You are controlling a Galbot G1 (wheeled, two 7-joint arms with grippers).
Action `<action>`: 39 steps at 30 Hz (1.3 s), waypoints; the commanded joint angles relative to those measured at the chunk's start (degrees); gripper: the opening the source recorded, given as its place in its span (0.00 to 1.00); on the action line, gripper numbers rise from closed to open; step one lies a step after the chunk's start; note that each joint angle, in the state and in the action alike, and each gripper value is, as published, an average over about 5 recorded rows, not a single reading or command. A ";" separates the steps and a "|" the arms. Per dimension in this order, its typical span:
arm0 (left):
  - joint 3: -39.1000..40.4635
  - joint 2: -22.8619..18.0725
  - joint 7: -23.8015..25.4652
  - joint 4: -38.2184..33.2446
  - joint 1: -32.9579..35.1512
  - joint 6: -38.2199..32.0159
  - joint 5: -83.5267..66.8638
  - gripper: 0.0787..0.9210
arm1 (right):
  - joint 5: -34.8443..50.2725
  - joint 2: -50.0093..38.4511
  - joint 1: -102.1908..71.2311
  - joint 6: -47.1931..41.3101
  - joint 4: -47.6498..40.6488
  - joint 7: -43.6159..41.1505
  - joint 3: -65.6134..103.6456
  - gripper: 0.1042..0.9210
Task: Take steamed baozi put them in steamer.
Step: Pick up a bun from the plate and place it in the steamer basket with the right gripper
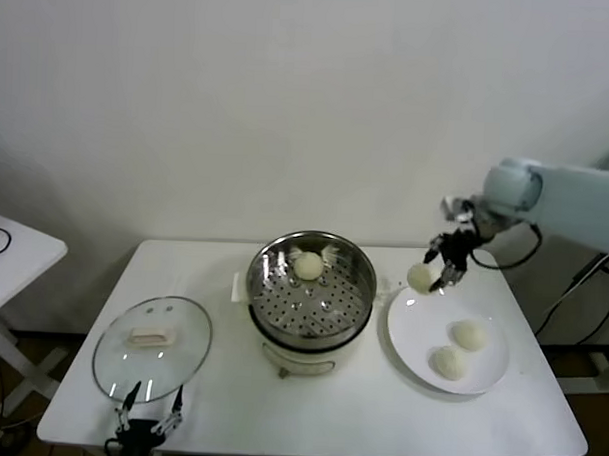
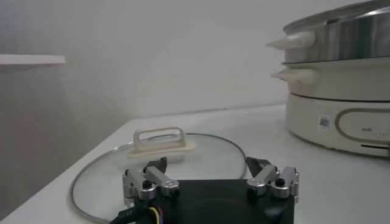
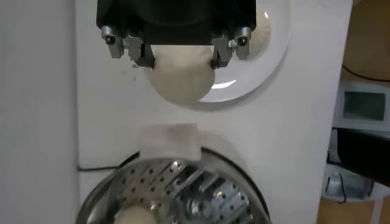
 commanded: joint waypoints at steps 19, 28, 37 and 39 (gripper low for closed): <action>-0.28 -0.68 0.44 -1.07 -0.17 -0.33 0.18 0.88 | 3.89 32.08 -13.14 -10.01 -9.33 3.59 13.44 0.65; -0.28 -0.97 0.49 0.12 -0.25 -0.77 0.60 0.88 | -0.38 33.11 -19.84 -9.86 -11.69 4.64 13.35 0.65; -0.29 -0.78 0.40 0.54 -0.46 -1.00 0.70 0.88 | -3.18 32.96 -21.43 -9.46 -12.39 4.71 13.19 0.65; -0.29 -0.73 0.38 0.50 -0.47 -1.03 0.66 0.88 | -3.65 33.03 -21.75 -9.41 -12.73 4.81 13.26 0.65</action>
